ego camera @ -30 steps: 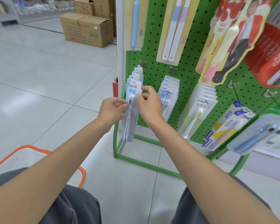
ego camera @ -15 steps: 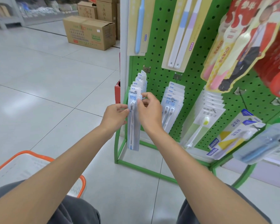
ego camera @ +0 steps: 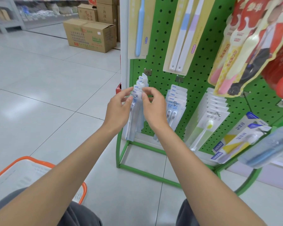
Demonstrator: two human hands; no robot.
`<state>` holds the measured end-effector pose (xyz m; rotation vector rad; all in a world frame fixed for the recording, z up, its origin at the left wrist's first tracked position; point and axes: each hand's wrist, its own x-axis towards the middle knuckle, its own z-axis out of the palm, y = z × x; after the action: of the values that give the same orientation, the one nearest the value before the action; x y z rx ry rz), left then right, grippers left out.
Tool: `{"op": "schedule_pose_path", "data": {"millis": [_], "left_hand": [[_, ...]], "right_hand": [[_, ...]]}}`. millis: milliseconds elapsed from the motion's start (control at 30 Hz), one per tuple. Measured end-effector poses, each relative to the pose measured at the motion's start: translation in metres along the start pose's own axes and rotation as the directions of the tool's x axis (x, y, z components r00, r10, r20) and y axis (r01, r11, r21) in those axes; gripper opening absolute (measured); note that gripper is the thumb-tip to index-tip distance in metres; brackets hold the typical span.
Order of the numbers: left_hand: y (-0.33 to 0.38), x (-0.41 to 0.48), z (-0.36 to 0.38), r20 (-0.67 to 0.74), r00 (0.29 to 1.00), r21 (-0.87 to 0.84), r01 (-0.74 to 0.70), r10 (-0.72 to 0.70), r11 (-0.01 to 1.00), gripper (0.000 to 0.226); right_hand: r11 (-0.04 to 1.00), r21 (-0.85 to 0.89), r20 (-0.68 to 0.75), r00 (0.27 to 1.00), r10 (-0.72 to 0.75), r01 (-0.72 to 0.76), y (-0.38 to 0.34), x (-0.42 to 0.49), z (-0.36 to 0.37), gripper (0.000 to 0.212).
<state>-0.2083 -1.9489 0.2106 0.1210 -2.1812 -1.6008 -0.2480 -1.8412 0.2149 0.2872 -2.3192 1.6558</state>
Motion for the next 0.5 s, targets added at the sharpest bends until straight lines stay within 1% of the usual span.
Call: {"op": "schedule_pose_path", "data": {"millis": [100,167,367,433,500], "left_hand": [[-0.002,0.003,0.002,-0.013,1.000,-0.003,0.015,-0.015,1.000,0.035],[-0.004,0.006,0.002,-0.024,1.000,0.001,0.020,-0.020,1.000,0.035],[-0.008,0.011,0.001,0.021,1.000,0.032,-0.013,0.012,0.999,0.033],[-0.008,0.012,0.001,0.001,1.000,0.031,-0.010,0.010,0.999,0.032],[-0.007,0.012,0.001,-0.014,1.000,0.027,-0.008,0.008,1.000,0.031]], "right_hand": [[0.999,0.028,0.036,0.999,0.022,-0.023,0.000,0.008,-0.003,0.016],[0.999,0.040,0.052,0.998,0.034,-0.036,-0.001,0.012,-0.005,0.016],[0.997,0.035,0.088,0.994,0.063,-0.066,0.001,0.021,-0.006,0.015],[0.997,0.034,0.083,0.994,0.073,-0.076,0.002,0.022,-0.005,0.015],[0.997,0.029,0.048,0.997,0.066,-0.067,0.001,0.021,-0.002,0.013]]}}
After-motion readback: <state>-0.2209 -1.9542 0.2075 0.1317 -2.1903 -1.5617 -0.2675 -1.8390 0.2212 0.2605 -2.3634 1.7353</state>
